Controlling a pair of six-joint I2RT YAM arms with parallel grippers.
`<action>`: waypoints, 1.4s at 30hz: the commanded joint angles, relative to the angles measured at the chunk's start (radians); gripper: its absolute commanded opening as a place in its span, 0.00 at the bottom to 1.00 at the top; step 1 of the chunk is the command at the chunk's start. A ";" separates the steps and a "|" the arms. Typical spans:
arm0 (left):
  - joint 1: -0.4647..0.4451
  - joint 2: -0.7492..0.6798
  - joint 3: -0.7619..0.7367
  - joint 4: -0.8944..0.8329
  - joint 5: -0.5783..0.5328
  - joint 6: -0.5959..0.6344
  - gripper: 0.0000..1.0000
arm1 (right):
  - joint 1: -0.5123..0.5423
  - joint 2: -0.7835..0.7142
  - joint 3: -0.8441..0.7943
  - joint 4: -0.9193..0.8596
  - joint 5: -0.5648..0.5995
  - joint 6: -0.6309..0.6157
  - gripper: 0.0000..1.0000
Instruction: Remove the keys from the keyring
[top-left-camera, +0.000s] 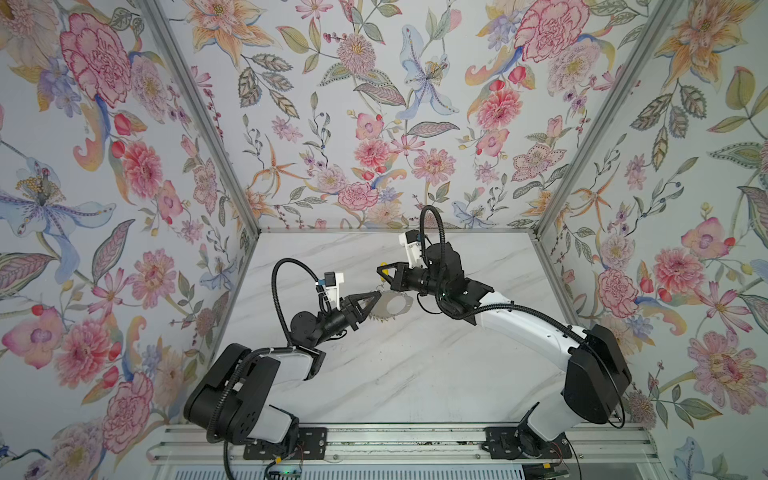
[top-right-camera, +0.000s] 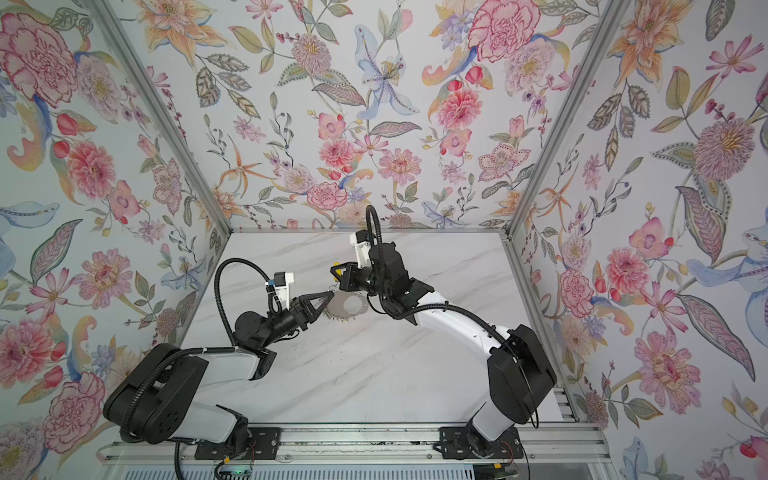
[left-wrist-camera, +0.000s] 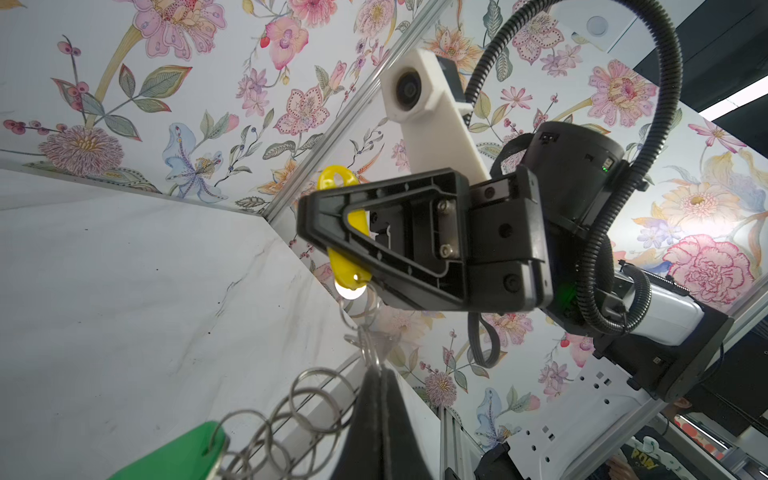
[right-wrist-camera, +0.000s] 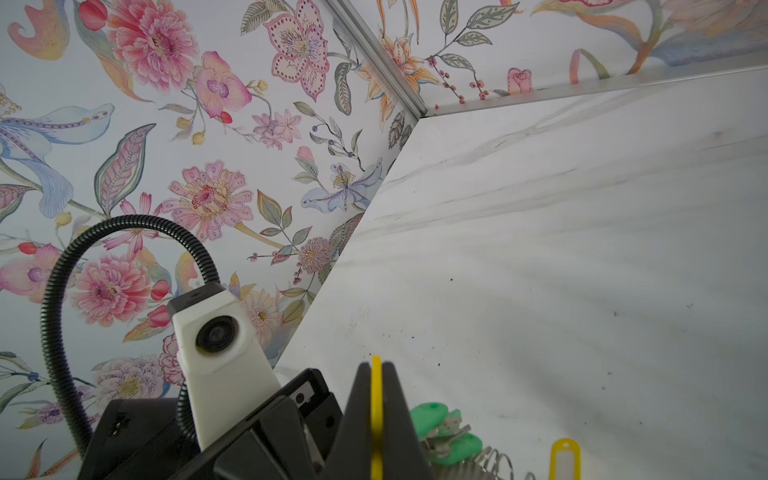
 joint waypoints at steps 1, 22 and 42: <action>-0.014 0.016 -0.007 0.287 0.066 0.021 0.09 | -0.034 -0.047 0.060 -0.008 0.018 -0.046 0.00; 0.003 -0.205 0.078 -0.274 0.050 0.334 0.38 | -0.050 -0.058 0.144 -0.182 -0.063 -0.104 0.00; 0.004 -0.267 0.225 -0.675 0.006 0.569 0.41 | -0.047 -0.090 0.169 -0.213 -0.084 -0.106 0.00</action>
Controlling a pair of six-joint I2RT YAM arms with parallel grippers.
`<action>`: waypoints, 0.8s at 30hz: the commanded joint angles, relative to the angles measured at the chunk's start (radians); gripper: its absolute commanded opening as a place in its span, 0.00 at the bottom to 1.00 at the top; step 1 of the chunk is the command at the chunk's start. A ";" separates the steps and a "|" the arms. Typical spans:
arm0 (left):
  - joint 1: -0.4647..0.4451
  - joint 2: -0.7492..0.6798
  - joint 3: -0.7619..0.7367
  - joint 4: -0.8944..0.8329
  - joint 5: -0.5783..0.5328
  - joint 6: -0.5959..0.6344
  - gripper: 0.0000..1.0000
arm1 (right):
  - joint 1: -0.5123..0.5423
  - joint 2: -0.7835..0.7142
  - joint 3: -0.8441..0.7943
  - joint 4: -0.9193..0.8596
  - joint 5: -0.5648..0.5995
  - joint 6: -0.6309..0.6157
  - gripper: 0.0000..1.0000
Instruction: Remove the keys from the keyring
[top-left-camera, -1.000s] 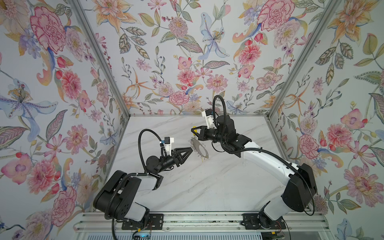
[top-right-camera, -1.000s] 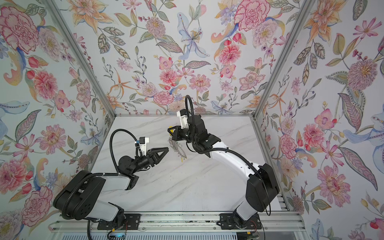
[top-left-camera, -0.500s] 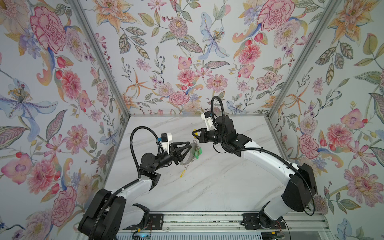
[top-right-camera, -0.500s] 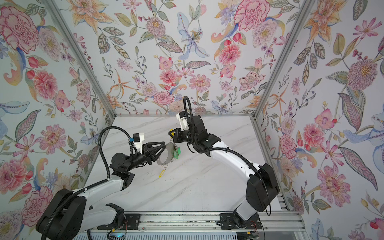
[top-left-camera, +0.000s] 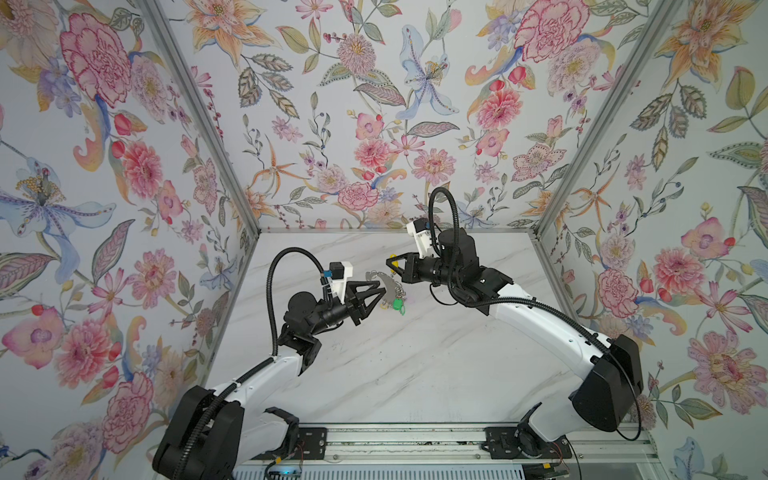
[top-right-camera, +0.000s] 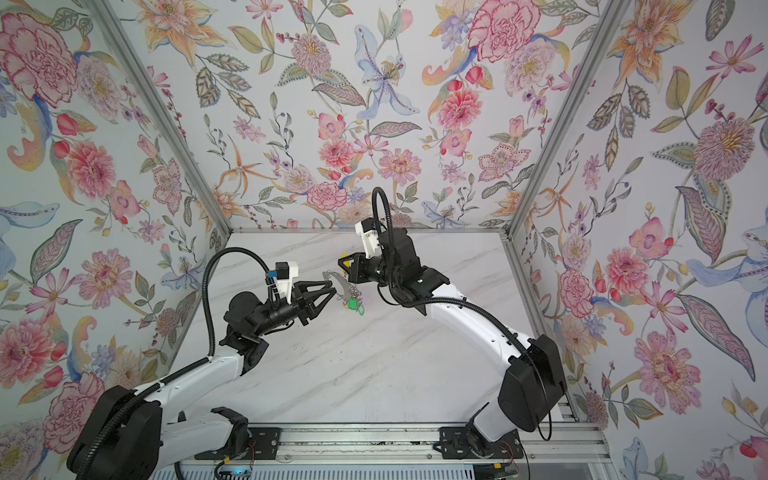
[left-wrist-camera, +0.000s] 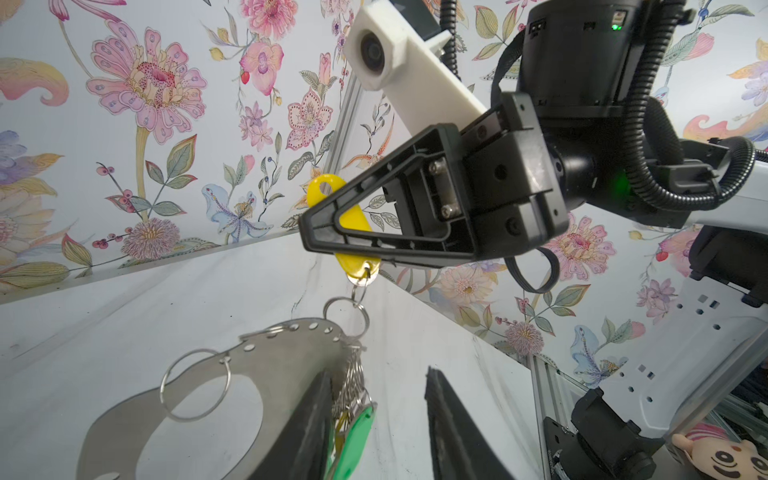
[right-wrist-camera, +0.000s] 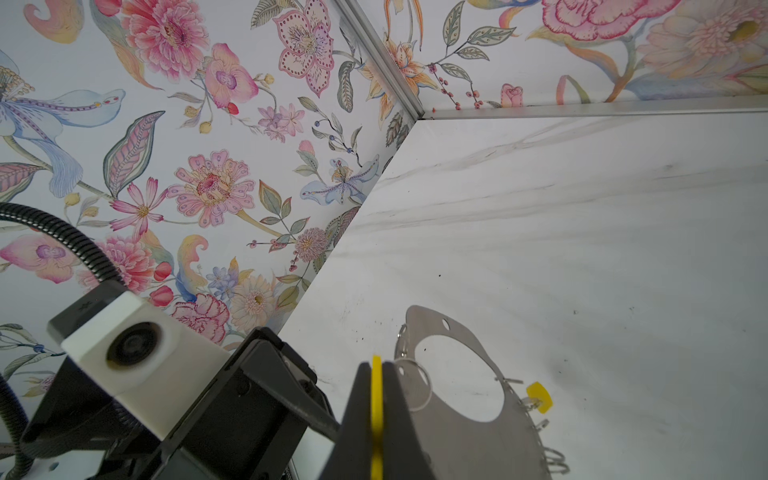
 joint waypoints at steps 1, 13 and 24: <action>0.007 0.001 0.061 -0.085 -0.021 0.078 0.41 | -0.002 -0.034 0.046 0.001 -0.032 -0.021 0.00; 0.007 -0.012 0.124 -0.245 -0.041 0.194 0.43 | -0.010 -0.025 0.061 0.003 -0.082 -0.010 0.00; 0.007 -0.067 0.147 -0.373 -0.092 0.271 0.44 | -0.013 0.002 0.092 -0.025 -0.161 -0.049 0.00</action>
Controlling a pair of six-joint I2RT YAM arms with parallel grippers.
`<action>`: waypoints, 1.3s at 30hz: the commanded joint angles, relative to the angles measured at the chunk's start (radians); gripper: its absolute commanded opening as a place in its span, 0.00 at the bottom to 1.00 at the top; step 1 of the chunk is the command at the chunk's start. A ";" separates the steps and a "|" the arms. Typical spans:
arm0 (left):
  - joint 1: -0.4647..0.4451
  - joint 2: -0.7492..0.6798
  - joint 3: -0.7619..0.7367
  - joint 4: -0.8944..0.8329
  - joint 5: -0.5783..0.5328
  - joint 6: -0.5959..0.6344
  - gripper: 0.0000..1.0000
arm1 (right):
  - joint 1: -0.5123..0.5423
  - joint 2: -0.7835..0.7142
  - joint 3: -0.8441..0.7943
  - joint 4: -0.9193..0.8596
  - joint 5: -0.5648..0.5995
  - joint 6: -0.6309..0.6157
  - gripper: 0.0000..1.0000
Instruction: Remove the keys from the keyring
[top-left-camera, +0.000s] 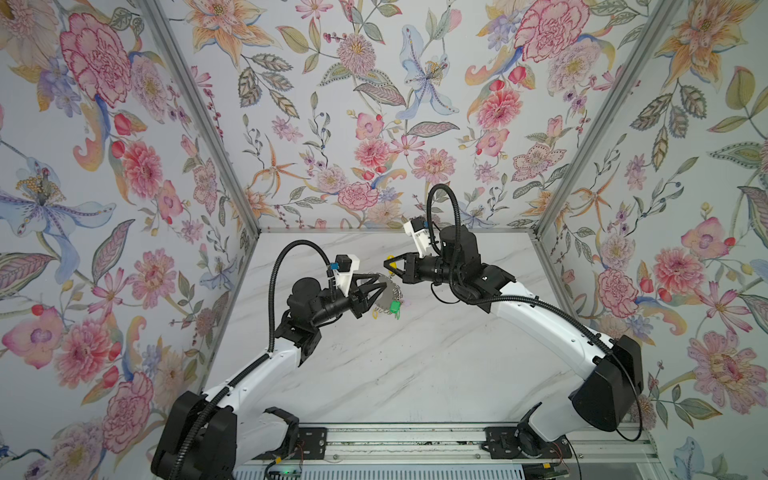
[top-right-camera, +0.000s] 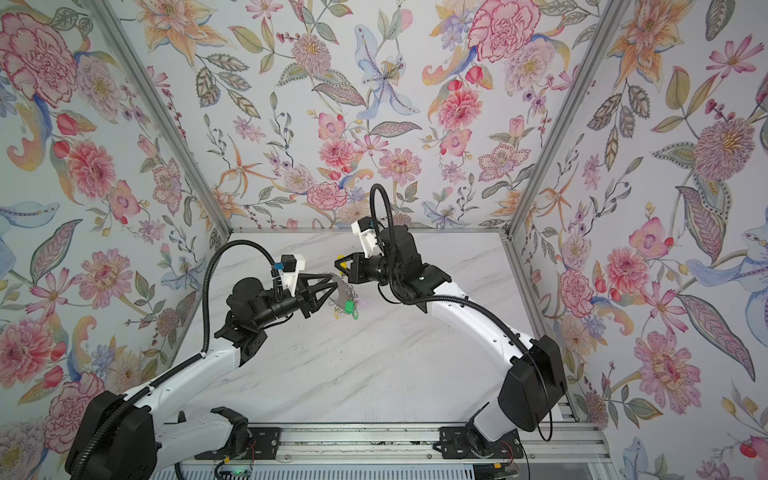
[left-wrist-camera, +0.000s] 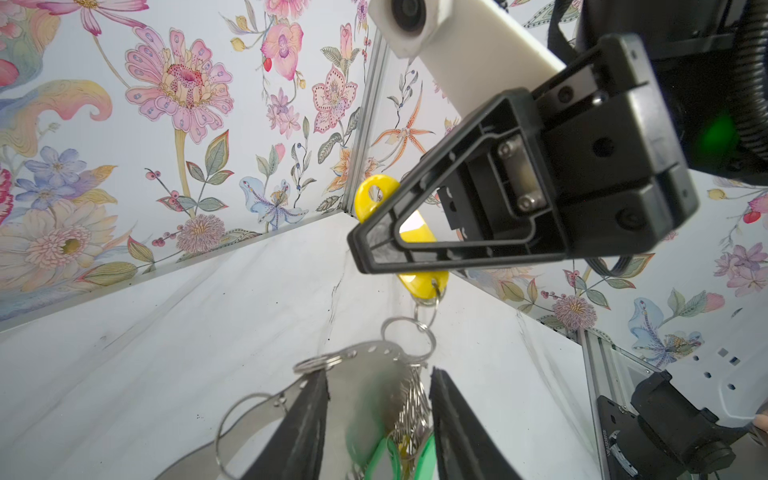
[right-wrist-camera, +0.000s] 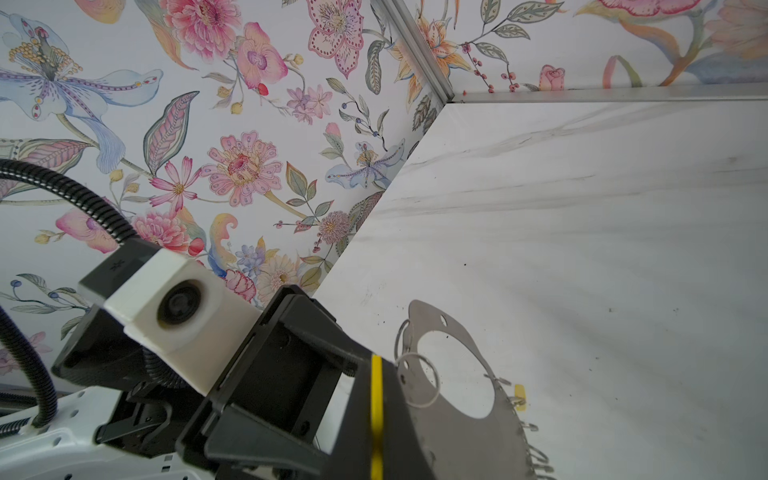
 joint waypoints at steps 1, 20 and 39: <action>0.007 -0.047 0.042 -0.106 -0.052 0.087 0.44 | -0.011 0.005 0.059 0.003 -0.064 -0.046 0.00; 0.006 -0.077 0.171 -0.349 -0.080 0.255 0.51 | -0.046 0.044 0.124 -0.117 -0.192 -0.155 0.00; 0.003 -0.028 0.164 -0.293 0.076 0.213 0.50 | -0.047 0.041 0.110 -0.104 -0.227 -0.150 0.00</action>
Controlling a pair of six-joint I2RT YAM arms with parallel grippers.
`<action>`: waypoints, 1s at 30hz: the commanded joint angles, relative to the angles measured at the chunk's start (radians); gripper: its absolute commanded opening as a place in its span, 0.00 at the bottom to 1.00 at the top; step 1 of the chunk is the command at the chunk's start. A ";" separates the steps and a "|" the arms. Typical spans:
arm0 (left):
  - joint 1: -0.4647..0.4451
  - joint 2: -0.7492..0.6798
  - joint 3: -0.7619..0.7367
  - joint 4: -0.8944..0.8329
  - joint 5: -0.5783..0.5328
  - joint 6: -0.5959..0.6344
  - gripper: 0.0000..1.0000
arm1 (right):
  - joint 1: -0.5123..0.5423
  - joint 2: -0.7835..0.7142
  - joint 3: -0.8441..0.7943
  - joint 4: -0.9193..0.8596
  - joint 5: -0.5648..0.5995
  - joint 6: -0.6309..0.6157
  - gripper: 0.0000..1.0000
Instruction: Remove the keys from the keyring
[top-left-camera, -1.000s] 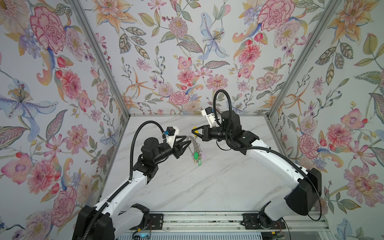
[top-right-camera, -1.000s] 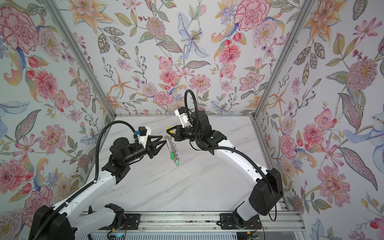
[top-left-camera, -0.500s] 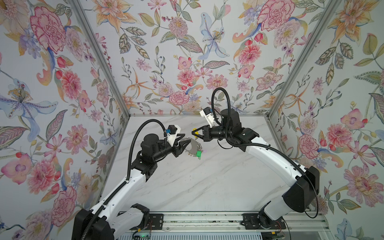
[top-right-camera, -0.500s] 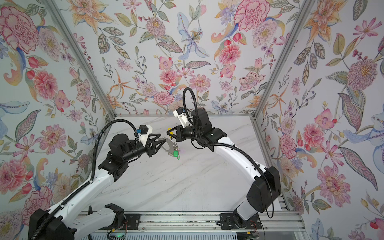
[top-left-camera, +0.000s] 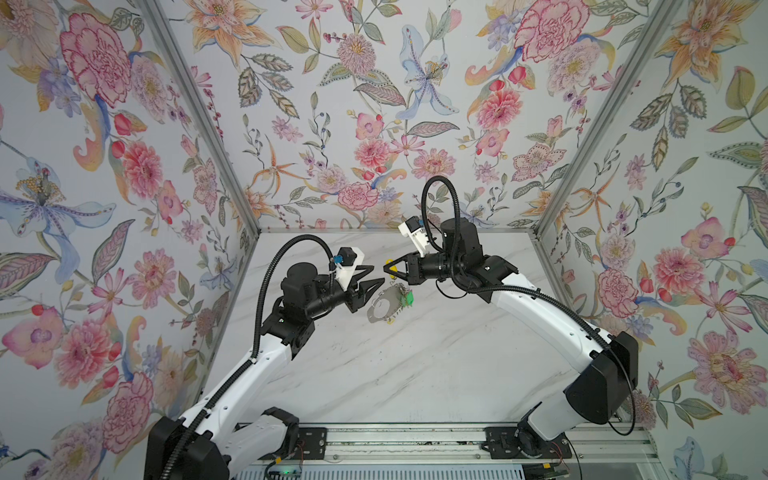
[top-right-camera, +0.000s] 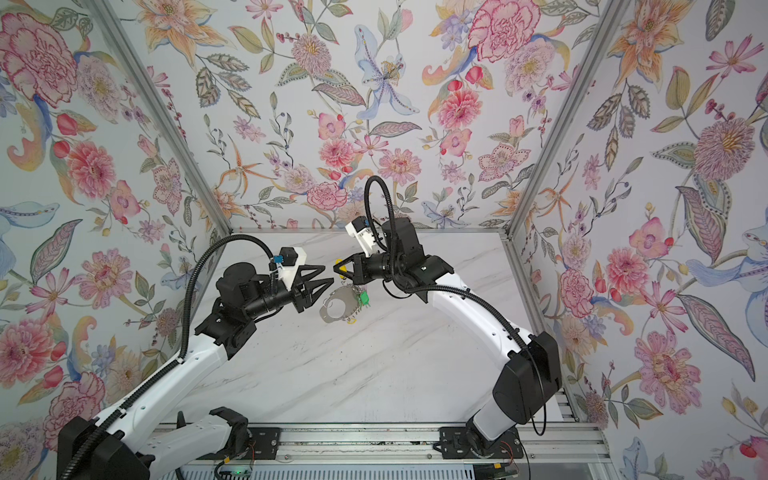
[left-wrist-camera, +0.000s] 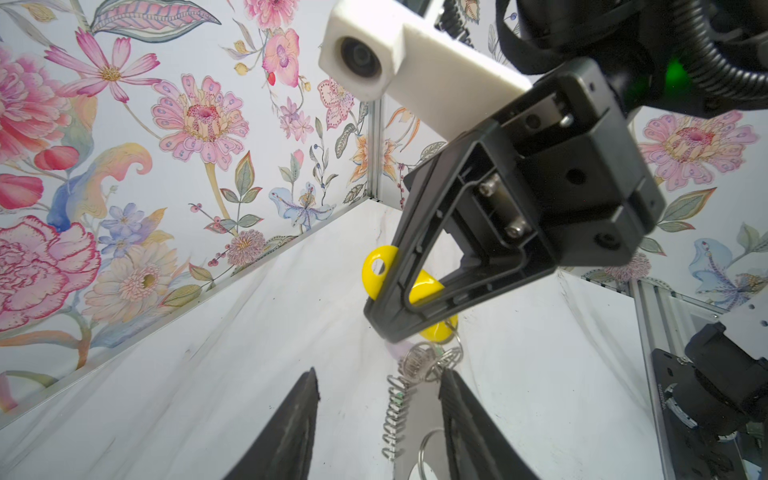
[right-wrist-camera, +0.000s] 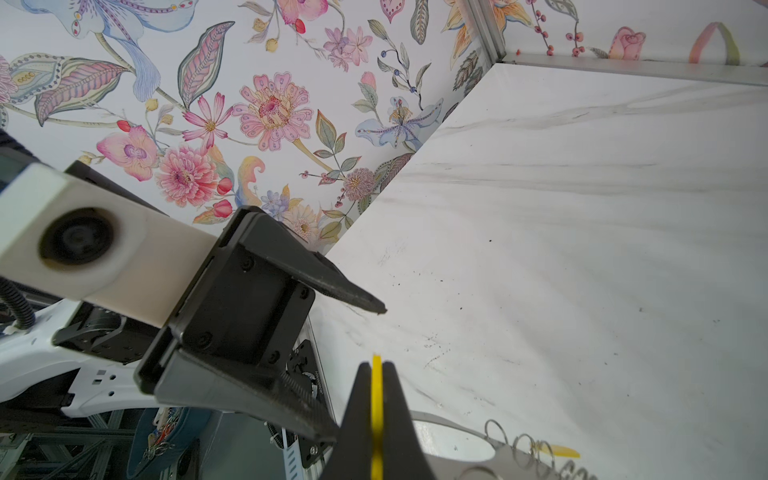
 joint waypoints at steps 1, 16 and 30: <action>0.000 0.032 -0.026 0.068 0.088 -0.041 0.50 | -0.002 0.001 0.026 0.038 -0.040 -0.002 0.00; -0.022 0.057 -0.001 0.055 0.102 -0.027 0.37 | 0.014 0.026 0.036 0.039 -0.028 0.005 0.00; -0.033 0.057 -0.021 0.061 0.094 -0.026 0.37 | 0.015 0.026 0.052 0.074 0.003 0.033 0.00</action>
